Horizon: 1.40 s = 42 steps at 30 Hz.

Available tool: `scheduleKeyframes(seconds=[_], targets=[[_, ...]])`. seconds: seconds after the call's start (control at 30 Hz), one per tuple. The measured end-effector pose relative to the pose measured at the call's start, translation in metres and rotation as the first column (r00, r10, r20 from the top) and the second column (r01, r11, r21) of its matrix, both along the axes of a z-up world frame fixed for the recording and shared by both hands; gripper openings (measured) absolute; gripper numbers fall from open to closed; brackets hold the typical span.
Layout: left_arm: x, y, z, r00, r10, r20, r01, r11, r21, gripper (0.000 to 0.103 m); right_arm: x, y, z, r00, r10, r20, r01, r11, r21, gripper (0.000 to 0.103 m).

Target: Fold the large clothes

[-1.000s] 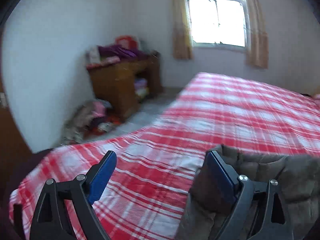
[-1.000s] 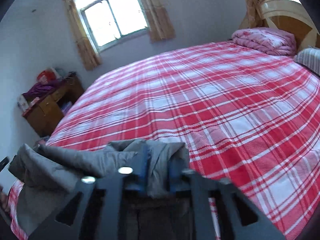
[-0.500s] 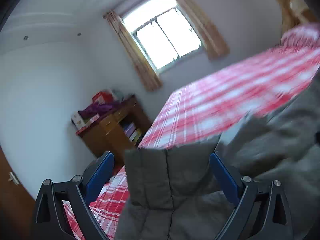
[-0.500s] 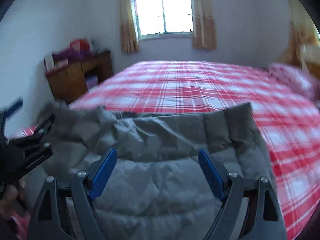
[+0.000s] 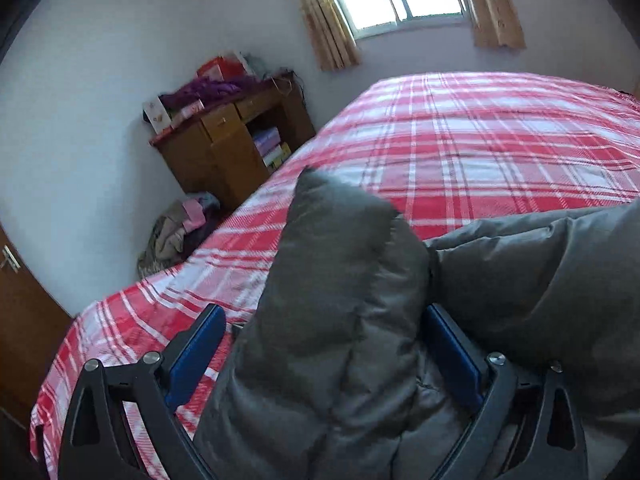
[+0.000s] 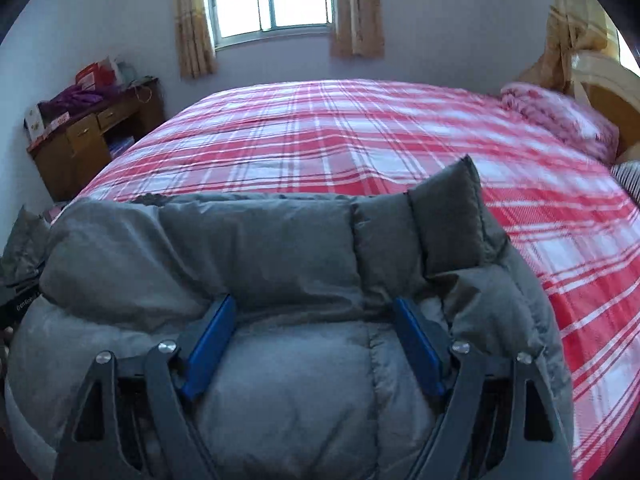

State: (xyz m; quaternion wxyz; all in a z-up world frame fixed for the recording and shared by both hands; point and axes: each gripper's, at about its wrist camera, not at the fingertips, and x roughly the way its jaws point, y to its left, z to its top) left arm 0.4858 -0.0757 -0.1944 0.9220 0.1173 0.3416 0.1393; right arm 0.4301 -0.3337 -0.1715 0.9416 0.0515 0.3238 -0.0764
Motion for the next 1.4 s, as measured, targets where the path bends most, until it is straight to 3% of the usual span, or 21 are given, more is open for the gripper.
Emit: scheduleKeyframes(seconds=[0.13,0.23,0.53,0.7,0.8,0.83,0.9,0.97,1.03,1.13,1.2,1.4], targets=[[0.016,0.004,-0.01,0.998,-0.001,-0.055,-0.002,0.999,-0.054,0.102,0.01,-0.005,-0.007,1.0,-0.007,-0.021,0.008,0.999,0.043,0.082],[0.023,0.001,-0.013,0.998,0.002,-0.064,-0.005,0.999,-0.051,0.102,0.014,-0.005,-0.011,0.999,-0.005,-0.045,0.007,0.999,0.051,0.082],[0.021,-0.005,-0.015,0.997,0.01,-0.074,-0.011,1.0,-0.003,0.102,0.026,-0.002,-0.019,0.995,-0.019,-0.099,0.021,1.0,0.014,0.083],[0.016,-0.014,0.001,0.995,0.039,-0.089,-0.032,0.996,0.08,0.102,0.031,0.003,-0.021,0.991,-0.031,-0.13,0.027,0.999,-0.028,0.085],[-0.012,-0.019,0.043,0.999,0.019,0.026,-0.02,1.0,0.006,0.102,0.029,0.01,-0.004,0.986,-0.06,-0.153,0.045,0.994,-0.096,0.083],[-0.021,-0.026,0.057,0.996,0.007,0.084,-0.006,1.0,-0.011,0.102,0.023,0.012,0.006,0.99,-0.078,-0.114,0.068,0.993,-0.094,0.083],[-0.023,-0.04,0.065,0.992,-0.009,0.122,0.006,1.0,0.02,0.102,0.011,0.028,0.034,0.996,-0.092,0.003,0.092,0.991,-0.093,0.084],[-0.013,-0.052,0.057,0.993,-0.001,0.114,-0.008,0.996,0.086,0.102,0.016,0.049,0.045,0.999,-0.039,0.03,0.042,0.995,-0.095,0.085],[0.003,-0.054,0.036,0.998,0.036,0.056,-0.042,0.993,0.114,0.102,0.028,0.068,0.043,1.0,-0.008,0.026,0.011,0.992,-0.128,0.085],[0.018,-0.045,0.011,0.997,0.072,-0.011,-0.07,0.994,0.081,0.102,0.05,0.078,0.016,0.999,-0.004,-0.034,-0.001,0.988,-0.153,0.085],[0.018,-0.042,0.006,0.997,0.077,-0.009,-0.077,0.995,0.059,0.102,0.058,0.077,0.0,0.998,0.006,-0.069,-0.016,0.989,-0.147,0.086],[0.024,-0.053,-0.005,0.996,0.091,-0.004,-0.09,0.99,0.105,0.102,0.073,0.073,-0.018,0.995,0.002,-0.101,-0.017,0.989,-0.144,0.09]])
